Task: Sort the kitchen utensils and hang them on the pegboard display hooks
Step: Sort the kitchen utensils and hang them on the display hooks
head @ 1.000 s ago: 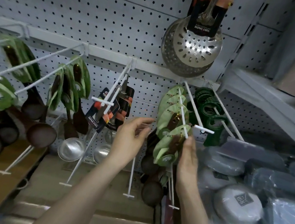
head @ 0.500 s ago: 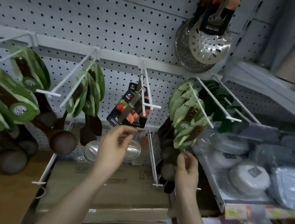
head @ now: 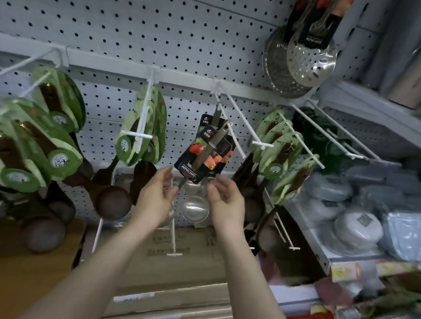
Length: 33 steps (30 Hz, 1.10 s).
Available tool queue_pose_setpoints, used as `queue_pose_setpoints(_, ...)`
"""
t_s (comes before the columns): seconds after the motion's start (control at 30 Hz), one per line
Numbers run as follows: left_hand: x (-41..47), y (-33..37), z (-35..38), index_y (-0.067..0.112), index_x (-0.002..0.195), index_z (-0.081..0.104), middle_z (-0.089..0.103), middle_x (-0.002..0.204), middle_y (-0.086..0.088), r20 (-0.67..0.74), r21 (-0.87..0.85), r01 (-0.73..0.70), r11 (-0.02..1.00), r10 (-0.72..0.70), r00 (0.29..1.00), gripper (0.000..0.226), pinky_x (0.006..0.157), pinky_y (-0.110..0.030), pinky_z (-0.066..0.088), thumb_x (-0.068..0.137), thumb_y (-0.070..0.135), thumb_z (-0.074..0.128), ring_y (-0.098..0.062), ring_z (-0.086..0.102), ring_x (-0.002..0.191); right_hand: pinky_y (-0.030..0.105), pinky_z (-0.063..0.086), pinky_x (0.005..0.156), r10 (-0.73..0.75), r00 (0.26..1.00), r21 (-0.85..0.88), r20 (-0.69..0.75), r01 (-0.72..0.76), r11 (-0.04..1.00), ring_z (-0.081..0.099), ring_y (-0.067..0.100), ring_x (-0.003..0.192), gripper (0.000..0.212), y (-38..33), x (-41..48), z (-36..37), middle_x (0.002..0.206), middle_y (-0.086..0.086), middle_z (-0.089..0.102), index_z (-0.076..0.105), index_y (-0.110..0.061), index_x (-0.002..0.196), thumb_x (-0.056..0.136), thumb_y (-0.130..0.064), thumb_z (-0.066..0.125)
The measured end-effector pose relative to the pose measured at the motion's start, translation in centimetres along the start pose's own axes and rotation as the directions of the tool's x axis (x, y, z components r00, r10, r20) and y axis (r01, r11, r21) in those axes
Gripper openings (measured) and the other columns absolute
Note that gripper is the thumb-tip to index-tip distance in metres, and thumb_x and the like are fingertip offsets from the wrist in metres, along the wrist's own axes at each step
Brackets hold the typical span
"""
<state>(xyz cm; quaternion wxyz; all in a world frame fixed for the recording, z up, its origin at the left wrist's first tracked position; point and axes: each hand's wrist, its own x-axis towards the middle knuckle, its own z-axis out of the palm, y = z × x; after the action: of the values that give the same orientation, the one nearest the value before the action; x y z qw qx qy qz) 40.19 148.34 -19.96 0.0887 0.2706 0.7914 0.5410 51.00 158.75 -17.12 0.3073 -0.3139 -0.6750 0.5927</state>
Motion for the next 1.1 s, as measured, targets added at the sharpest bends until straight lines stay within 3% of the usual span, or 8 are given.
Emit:
queue_pose_setpoints(0.2, 2.2, 1.2, -0.1, 0.019, 0.129, 0.049, 0.063, 0.113, 0.005, 0.115, -0.008, 0.033, 0.999, -0.031, 0.993, 0.032, 0.091, -0.029, 0.043, 0.097, 0.023, 0.052, -0.011, 0.058, 0.104, 0.041, 0.055, 0.089, 0.064, 0.997, 0.031, 0.041, -0.065, 0.997, 0.069, 0.016, 0.086, 0.009, -1.2, 2.2, 1.7, 0.089, -0.002, 0.074, 0.069, -0.02, 0.095, 0.097, -0.022, 0.06)
queue_pose_setpoints(0.37, 1.6, 1.1, -0.8, 0.022, 0.111, 0.053, 0.072, 0.091, 0.009, 0.178, -0.017, 0.008, 1.0, -0.005, 0.984, 0.016, 0.083, -0.034, 0.054, 0.096, 0.028, 0.054, -0.007, 0.068, 0.085, 0.024, 0.049, 0.058, 0.036, 0.998, 0.113, 0.052, -0.041, 0.993, 0.055, 0.006, 0.055, 0.014, -1.8, 1.9, 1.3, 0.069, -0.005, 0.067, 0.069, -0.007, 0.099, 0.098, -0.017, 0.06)
queue_pose_setpoints(0.53, -0.2, 1.7, -1.9, 0.031, 0.108, 0.055, 0.075, 0.085, 0.001, 0.251, -0.156, -0.02, 0.988, 0.06, 0.966, 0.015, 0.081, -0.042, 0.057, 0.095, 0.023, 0.057, -0.012, 0.071, 0.08, 0.023, 0.051, 0.056, 0.021, 0.987, 0.152, 0.157, -0.046, 0.987, 0.061, 0.015, 0.07, 0.014, -1.9, 1.3, 0.0, 0.085, 0.002, 0.071, 0.07, -0.013, 0.104, 0.098, -0.016, 0.058)
queue_pose_setpoints(0.7, -1.1, 2.1, -1.4, 0.038, 0.111, 0.061, 0.072, 0.101, 0.003, 0.413, -0.214, 0.013, 0.977, 0.078, 0.907, 0.026, 0.08, -0.041, 0.058, 0.088, 0.027, 0.067, -0.013, 0.069, 0.091, 0.022, 0.045, 0.056, -0.004, 0.982, 0.133, 0.191, -0.022, 0.991, 0.059, 0.017, 0.075, 0.016, -1.2, 1.1, -2.3, 0.09, 0.005, 0.071, 0.07, -0.013, 0.104, 0.1, -0.019, 0.056)
queue_pose_setpoints(0.83, -0.7, 3.1, 0.2, 0.04, 0.102, 0.062, 0.069, 0.104, 0.018, 0.359, -0.148, -0.06, 0.987, 0.11, 0.927, 0.015, 0.096, -0.035, 0.05, 0.089, 0.034, 0.065, 0.001, 0.063, 0.1, 0.023, 0.041, 0.056, -0.012, 0.985, 0.057, 0.17, 0.002, 0.998, 0.053, 0.016, 0.07, 0.015, -0.3, 1.5, -3.8, 0.085, 0.004, 0.067, 0.068, -0.015, 0.103, 0.1, -0.023, 0.055)
queue_pose_setpoints(0.93, -0.1, 4.7, 1.2, 0.029, 0.115, 0.056, 0.065, 0.112, 0.013, 0.23, -0.174, -0.036, 0.984, 0.076, 0.97, 0.028, 0.102, -0.033, 0.047, 0.089, 0.027, 0.066, 0.0, 0.06, 0.107, 0.027, 0.044, 0.065, -0.02, 0.986, 0.013, 0.165, 0.018, 1.0, 0.056, 0.017, 0.075, 0.014, -0.3, 2.3, -4.2, 0.088, 0.001, 0.069, 0.07, -0.019, 0.103, 0.099, -0.023, 0.057)
queue_pose_setpoints(1.03, 1.0, 6.7, 1.7, 0.021, 0.122, 0.054, 0.064, 0.113, 0.009, 0.128, -0.198, -0.08, 0.977, 0.107, 0.986, 0.036, 0.1, -0.031, 0.048, 0.088, 0.019, 0.066, -0.005, 0.06, 0.107, 0.031, 0.053, 0.083, -0.04, 0.981, -0.044, 0.188, 0.049, 0.998, 0.067, 0.015, 0.091, 0.014, -0.7, 3.3, -4.4, 0.097, 0.0, 0.074, 0.071, -0.019, 0.105, 0.097, -0.016, 0.059)
queue_pose_setpoints(1.1, 1.9, 8.1, 1.6, 0.02, 0.123, 0.054, 0.064, 0.108, 0.01, 0.058, -0.186, -0.126, 0.974, 0.139, 0.989, 0.036, 0.096, -0.029, 0.05, 0.089, 0.016, 0.065, -0.006, 0.061, 0.101, 0.029, 0.054, 0.082, -0.075, 0.981, -0.034, 0.178, 0.083, 0.996, 0.067, 0.011, 0.087, 0.013, -1.3, 3.9, -4.5, 0.093, 0.001, 0.073, 0.07, -0.016, 0.101, 0.095, -0.009, 0.061)
